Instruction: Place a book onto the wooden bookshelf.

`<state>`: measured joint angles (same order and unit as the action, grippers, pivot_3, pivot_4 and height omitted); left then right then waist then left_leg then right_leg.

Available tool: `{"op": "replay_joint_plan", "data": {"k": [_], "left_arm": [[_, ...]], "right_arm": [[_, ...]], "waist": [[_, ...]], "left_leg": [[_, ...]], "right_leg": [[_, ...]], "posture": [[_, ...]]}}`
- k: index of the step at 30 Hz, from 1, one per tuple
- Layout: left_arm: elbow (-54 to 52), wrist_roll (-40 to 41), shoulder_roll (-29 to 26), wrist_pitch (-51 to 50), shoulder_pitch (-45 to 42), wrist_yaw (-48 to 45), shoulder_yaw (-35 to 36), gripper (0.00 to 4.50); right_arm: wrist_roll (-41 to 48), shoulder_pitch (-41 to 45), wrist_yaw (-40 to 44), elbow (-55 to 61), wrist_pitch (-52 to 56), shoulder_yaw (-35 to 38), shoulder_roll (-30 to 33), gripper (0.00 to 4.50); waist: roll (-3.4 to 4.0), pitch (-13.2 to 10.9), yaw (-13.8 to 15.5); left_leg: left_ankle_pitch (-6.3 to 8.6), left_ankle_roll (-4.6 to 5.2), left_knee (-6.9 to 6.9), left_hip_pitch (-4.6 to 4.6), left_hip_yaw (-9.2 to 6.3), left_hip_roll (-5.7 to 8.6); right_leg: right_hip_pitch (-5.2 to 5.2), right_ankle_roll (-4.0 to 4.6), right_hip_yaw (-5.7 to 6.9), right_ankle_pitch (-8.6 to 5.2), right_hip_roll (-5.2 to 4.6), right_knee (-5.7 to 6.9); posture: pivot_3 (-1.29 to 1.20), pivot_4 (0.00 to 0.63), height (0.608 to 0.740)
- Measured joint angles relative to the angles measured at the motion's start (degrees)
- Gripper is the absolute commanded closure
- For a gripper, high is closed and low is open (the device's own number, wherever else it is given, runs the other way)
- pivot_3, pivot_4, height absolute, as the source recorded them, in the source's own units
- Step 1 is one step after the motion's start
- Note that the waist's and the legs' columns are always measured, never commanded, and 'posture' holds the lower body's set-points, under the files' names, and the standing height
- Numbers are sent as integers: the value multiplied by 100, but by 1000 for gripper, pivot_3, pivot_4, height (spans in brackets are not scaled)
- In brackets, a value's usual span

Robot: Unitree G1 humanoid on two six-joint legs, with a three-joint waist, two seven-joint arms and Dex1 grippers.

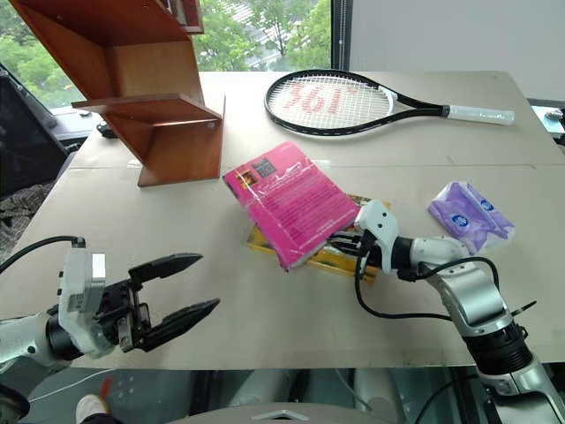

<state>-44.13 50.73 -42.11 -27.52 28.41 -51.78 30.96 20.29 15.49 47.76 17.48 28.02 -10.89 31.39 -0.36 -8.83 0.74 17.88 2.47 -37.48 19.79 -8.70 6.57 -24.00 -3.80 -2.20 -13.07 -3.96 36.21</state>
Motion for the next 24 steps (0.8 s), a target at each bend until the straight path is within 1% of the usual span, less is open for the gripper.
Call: {"op": "replay_joint_plan", "data": {"k": [3,5,6,7,8,9,11,13,14,16,17,20,22,24], "left_arm": [[124,11,122,-215,-6,480,28,0],[292,20,186,-383,-35,851,72,0],[361,72,199,-477,-150,1007,66,0],[497,200,217,-617,-341,1269,124,0],[572,296,220,-715,-426,1393,150,0],[755,548,194,-971,-651,1652,169,0],[1184,1107,18,-1572,-1028,2107,184,0],[1587,1671,-231,-2166,-1414,2468,135,0],[1716,1854,-319,-2359,-1544,2580,111,0],[2199,2365,-381,-2811,-2109,2862,-55,0],[2615,2614,-366,-3042,-2575,3046,-231,0],[3119,2902,-294,-3319,-3113,3302,-452,0],[3582,3110,-78,-3497,-3638,3556,-619,0],[3818,3178,31,-3617,-3909,3652,-770,0]], "right_arm": [[104,-243,42,99,-114,318,135,4474],[326,-534,200,288,-117,695,410,3965],[474,-732,324,393,-128,916,526,3604],[762,-1144,604,573,-155,1299,770,3162],[885,-1326,733,656,-171,1468,879,2738],[1141,-1700,997,817,-199,1822,1074,2221],[1537,-2016,1234,1022,-196,2378,1219,1371],[1911,-2043,1244,1263,-145,2723,1272,175],[2046,-2024,1230,1354,-108,2789,1273,70],[2320,-1958,1097,1482,-14,2892,1261,70],[2448,-1923,954,1606,29,2990,1260,70],[2551,-1889,733,1792,46,3051,1260,70],[2618,-1924,551,1847,69,3090,1249,70],[2623,-1918,411,1880,60,3107,1204,70]], "waist": [[0,0,19],[0,0,23],[0,0,42],[0,0,82],[0,0,86],[4,0,118],[3,0,106],[0,1,30],[-1,2,-3],[2,1,-2],[2,1,8],[-6,4,6],[-6,4,10],[-9,6,8]], "left_leg": [[0,0,0,4,-2,1],[0,0,0,6,-6,1],[0,0,0,7,-10,1],[0,0,0,8,-22,1],[0,0,-1,9,-25,1],[0,0,0,8,-26,1],[0,0,-2,0,-20,0],[0,0,-4,-7,-12,0],[0,-1,-5,-9,-9,0],[0,-1,-10,-12,-4,4],[-1,-2,-13,-12,-5,4],[-1,-3,-20,-3,-6,5],[-1,-3,-30,5,-6,8],[-1,-2,-36,7,-5,10]], "right_leg": [[0,0,2,0,-1,-3],[0,0,4,0,-1,-6],[1,-1,5,0,-2,-8],[7,0,4,0,-2,-11],[7,0,5,0,-4,-10],[7,0,4,0,-4,-10],[7,-1,4,0,1,3],[7,-1,4,0,1,18],[6,-1,3,0,1,22],[2,-1,1,0,-2,34],[2,-1,3,0,-3,39],[-8,-1,2,0,-2,41],[-12,-1,1,0,-4,41],[-13,-1,-1,0,-4,41]], "posture": [[0,150,740],[0,150,740],[0,150,740],[0,150,740],[0,150,740],[0,150,740],[0,150,740],[0,150,740],[0,150,740],[0,150,740],[0,150,740],[0,150,740],[0,150,740],[0,150,740]]}}
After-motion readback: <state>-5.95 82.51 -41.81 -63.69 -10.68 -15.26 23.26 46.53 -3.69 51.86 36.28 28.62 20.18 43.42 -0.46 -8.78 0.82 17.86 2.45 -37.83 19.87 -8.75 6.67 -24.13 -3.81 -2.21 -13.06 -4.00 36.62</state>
